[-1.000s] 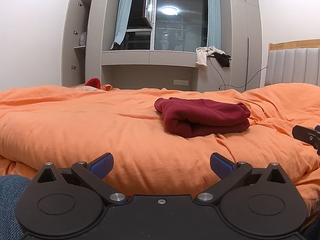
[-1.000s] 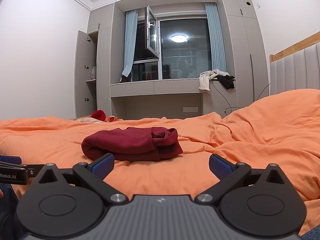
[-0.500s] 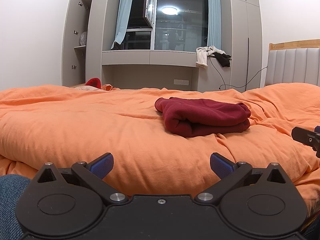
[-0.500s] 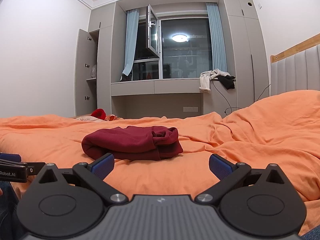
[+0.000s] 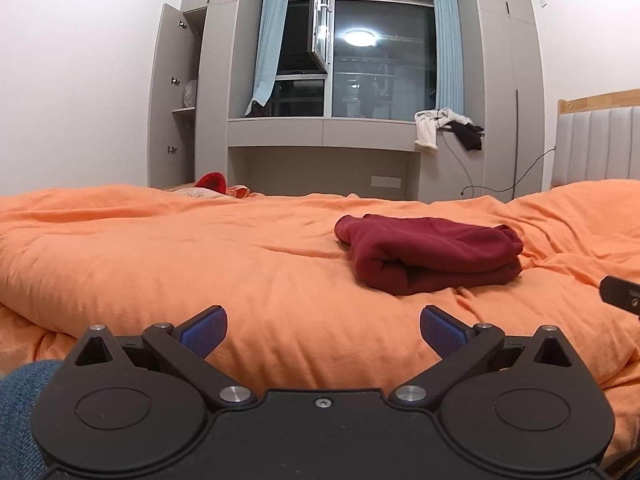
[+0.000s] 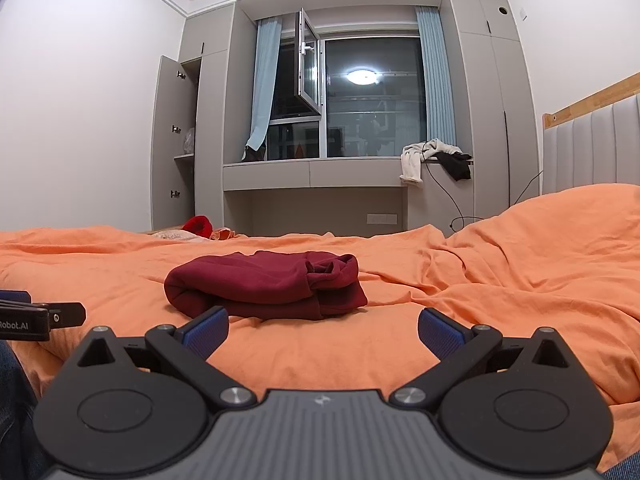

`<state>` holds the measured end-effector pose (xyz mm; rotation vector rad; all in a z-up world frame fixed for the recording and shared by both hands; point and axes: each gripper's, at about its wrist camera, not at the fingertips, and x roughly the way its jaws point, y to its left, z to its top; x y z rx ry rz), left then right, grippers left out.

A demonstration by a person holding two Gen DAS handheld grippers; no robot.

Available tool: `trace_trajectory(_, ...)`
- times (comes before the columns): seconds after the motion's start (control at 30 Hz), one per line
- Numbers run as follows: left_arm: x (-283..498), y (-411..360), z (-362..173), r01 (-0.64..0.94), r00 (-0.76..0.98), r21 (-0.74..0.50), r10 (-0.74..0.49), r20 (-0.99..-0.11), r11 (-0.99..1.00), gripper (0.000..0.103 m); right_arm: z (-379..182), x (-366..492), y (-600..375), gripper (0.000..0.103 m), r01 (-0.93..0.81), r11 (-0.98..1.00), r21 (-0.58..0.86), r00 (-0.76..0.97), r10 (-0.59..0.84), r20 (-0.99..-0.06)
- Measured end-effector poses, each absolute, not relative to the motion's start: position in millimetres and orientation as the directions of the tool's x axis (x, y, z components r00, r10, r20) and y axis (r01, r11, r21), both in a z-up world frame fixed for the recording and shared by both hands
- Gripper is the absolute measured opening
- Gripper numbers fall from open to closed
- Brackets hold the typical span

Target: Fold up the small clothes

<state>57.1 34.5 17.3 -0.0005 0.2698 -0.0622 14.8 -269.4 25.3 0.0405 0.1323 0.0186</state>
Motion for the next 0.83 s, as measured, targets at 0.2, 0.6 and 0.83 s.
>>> trace_trajectory(0.2,57.4,33.9,17.7,0.058,0.961,-0.010,-0.058,-0.271,0.998,0.103,25.2,14.6,-269.4,0.103,-0.015,0.999,0.041,0.991,0.021,-0.132)
trace_trajectory(0.6,59.4,30.8,16.7,0.060,0.963,-0.005,-0.059,-0.264,0.998,0.103,25.4,14.6,-273.1,0.103,-0.019,0.999,0.035,0.991,0.023,-0.134)
trace_trajectory(0.83,59.7,30.7,15.2,0.058,0.961,0.000,-0.056,-0.270,0.998,0.103,25.4,14.6,-272.9,0.103,-0.019,0.999,0.034,0.991,0.023,-0.134)
